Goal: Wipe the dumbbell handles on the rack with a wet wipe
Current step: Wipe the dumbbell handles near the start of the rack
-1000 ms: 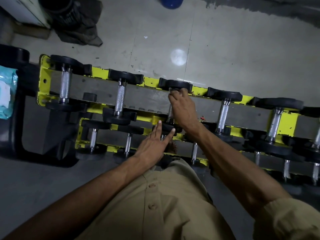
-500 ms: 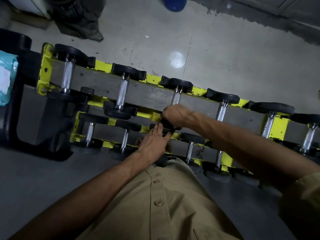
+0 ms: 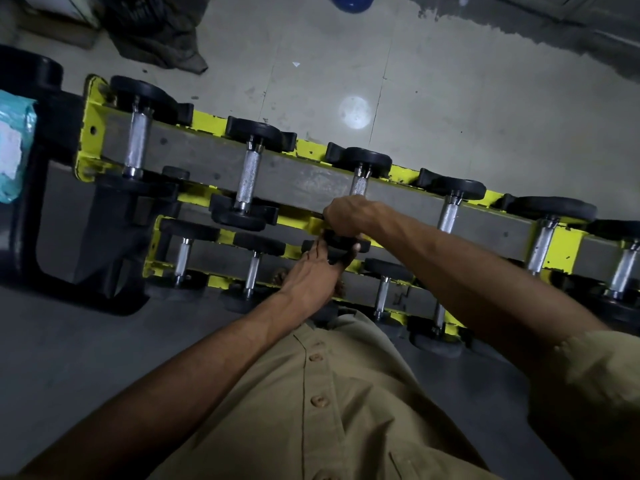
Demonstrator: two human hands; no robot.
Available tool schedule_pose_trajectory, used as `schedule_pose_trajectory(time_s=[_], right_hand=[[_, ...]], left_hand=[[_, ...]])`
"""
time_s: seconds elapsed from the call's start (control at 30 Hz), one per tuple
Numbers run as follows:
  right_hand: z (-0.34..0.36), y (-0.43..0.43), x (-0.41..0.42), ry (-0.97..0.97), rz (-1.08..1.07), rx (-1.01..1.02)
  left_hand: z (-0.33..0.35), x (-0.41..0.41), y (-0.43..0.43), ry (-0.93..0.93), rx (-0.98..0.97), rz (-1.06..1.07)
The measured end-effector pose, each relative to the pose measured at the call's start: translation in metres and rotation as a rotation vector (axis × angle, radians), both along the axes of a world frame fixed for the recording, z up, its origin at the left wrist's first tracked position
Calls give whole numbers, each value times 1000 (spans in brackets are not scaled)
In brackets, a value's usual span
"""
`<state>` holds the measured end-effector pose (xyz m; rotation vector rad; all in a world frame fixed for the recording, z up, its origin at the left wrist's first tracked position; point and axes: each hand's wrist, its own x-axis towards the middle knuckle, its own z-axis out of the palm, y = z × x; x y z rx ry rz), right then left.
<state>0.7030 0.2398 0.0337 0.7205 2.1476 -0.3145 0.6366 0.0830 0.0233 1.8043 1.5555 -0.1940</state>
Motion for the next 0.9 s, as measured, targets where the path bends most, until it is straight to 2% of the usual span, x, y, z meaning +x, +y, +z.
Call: schedule_pose_trajectory(time_s=[0.1, 0.2, 0.27, 0.4, 0.57, 0.77, 0.9], right_hand=[[-4, 0, 19, 201, 20, 72], [-11, -6, 56, 474, -99, 91], [-16, -16, 78, 592, -270, 132], [-41, -43, 100, 665, -797, 168], [-67, -26, 80, 680, -1318, -107], [-52, -29, 76, 849, -1687, -252], [-40, 12, 60, 1056, -1949, -199]], left_hand=[[-4, -6, 0, 48, 20, -55], [-3, -6, 0, 63, -9, -81], [-3, -5, 1, 65, -26, -81], [1, -7, 4, 67, -47, -96], [3, -11, 6, 74, -62, -116], [4, -14, 7, 66, -55, -126], [3, -12, 6, 71, -44, -129]])
